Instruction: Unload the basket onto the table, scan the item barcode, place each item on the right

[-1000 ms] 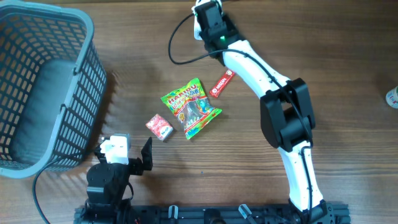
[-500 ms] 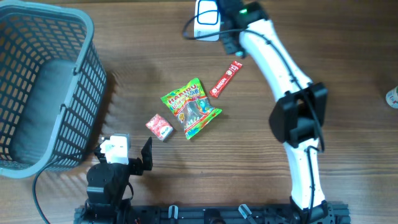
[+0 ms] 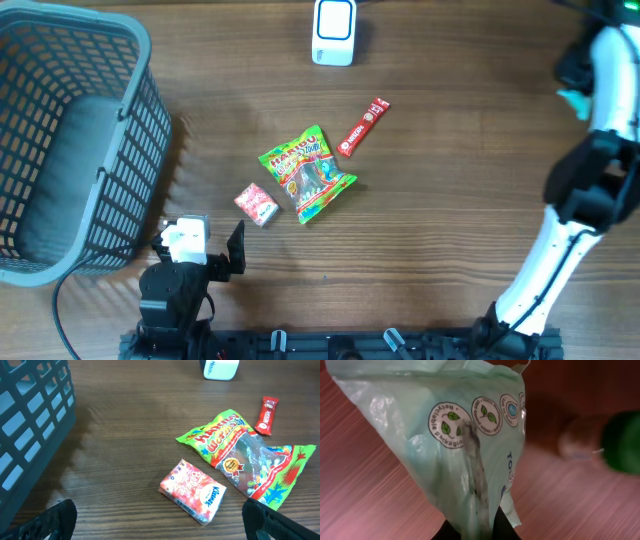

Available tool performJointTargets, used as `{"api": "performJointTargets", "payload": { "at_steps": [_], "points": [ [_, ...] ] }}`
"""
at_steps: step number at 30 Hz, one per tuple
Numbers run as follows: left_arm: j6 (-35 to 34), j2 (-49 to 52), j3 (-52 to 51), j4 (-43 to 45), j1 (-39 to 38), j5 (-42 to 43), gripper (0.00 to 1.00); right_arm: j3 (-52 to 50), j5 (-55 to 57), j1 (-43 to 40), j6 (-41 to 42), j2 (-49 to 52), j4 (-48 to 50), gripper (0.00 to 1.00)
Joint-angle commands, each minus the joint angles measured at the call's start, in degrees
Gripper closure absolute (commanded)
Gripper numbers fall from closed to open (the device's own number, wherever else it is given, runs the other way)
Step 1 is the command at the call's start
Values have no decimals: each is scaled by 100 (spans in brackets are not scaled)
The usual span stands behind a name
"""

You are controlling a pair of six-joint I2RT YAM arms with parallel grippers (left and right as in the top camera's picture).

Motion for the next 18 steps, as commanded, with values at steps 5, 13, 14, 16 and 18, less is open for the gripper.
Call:
{"api": "performJointTargets", "payload": {
  "at_steps": [5, 13, 14, 16, 18],
  "points": [
    [90, -31, -52, 24, 31, -17, 0, -9, -249, -715, -192, 476, 133, 94],
    [90, -31, -52, 24, 31, -17, 0, 372, -1001, -839, -243, 81, 81, 0],
    [90, -31, -52, 24, 31, -17, 0, 413, -1364, -807, -238, -55, 44, 1],
    [90, -31, -52, 24, 31, -17, 0, 422, -2057, -595, -212, -461, -208, 1],
    [90, -31, -52, 24, 31, -17, 0, 422, -2111, -280, 9, -675, -516, 1]
  ]
}}
